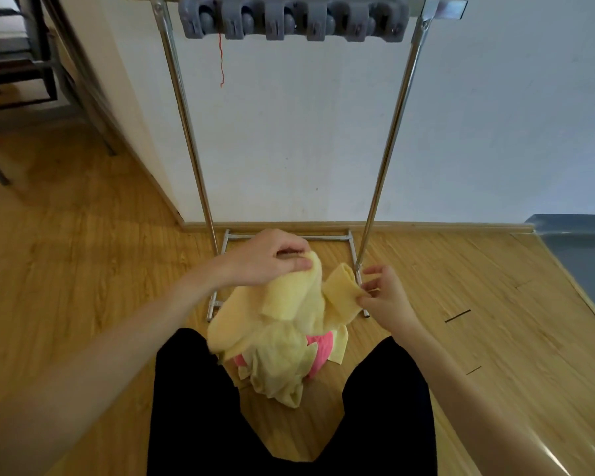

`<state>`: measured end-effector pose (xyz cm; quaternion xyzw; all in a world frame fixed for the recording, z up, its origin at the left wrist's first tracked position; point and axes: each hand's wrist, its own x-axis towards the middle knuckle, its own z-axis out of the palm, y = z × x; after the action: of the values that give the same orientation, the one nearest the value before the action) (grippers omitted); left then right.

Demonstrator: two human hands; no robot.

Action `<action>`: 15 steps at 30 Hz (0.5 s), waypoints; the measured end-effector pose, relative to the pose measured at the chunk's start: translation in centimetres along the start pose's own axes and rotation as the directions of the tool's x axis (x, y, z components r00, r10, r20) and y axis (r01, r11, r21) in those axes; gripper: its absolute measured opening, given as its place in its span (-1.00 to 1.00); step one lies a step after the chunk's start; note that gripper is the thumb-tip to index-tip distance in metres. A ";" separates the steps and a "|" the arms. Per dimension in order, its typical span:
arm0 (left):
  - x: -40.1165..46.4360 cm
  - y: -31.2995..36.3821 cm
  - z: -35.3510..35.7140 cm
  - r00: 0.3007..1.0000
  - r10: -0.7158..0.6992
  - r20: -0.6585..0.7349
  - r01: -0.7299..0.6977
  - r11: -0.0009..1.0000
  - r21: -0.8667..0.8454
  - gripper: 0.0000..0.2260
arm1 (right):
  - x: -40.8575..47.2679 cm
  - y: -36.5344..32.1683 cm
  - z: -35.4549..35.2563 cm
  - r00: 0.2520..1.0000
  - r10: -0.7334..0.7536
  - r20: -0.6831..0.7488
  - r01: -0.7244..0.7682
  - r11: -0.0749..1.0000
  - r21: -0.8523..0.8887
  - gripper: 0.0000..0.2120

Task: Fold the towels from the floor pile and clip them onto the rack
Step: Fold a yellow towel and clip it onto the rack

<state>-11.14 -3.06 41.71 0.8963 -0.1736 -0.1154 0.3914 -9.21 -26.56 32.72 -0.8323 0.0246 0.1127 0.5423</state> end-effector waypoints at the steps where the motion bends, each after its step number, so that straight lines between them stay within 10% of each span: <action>1: -0.1 0.7 -0.7 0.999 -0.001 0.051 -0.001 1.000 0.027 -0.85 | 0.0 0.2 0.1 0.999 -0.001 0.046 0.003 0.998 -0.060 -0.60; 4: -0.8 2.0 -1.8 0.992 0.016 0.128 -0.022 0.999 0.045 -0.80 | -0.5 -0.2 0.3 0.976 -0.213 0.040 0.217 0.954 -0.206 -0.62; 7: -1.2 2.6 -1.9 0.988 0.030 0.152 -0.033 0.999 0.018 -0.81 | -1.8 -3.0 0.1 0.886 -0.439 0.153 0.436 0.898 0.055 -0.61; 10: -1.2 2.7 -1.6 0.987 0.038 0.153 -0.043 0.999 0.029 -0.81 | -2.4 -5.3 -0.1 0.815 -0.429 0.389 0.305 0.889 0.341 -0.53; 15: -1.2 2.0 -1.5 0.991 0.031 0.131 -0.033 0.999 0.018 -0.83 | -2.6 -5.9 0.5 0.753 -0.410 0.514 0.250 0.901 0.353 -0.79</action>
<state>-12.19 -2.81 44.29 0.8878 -0.2143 -0.1658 0.3721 -10.85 -23.87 38.36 -0.6698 -0.2748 0.2568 0.6403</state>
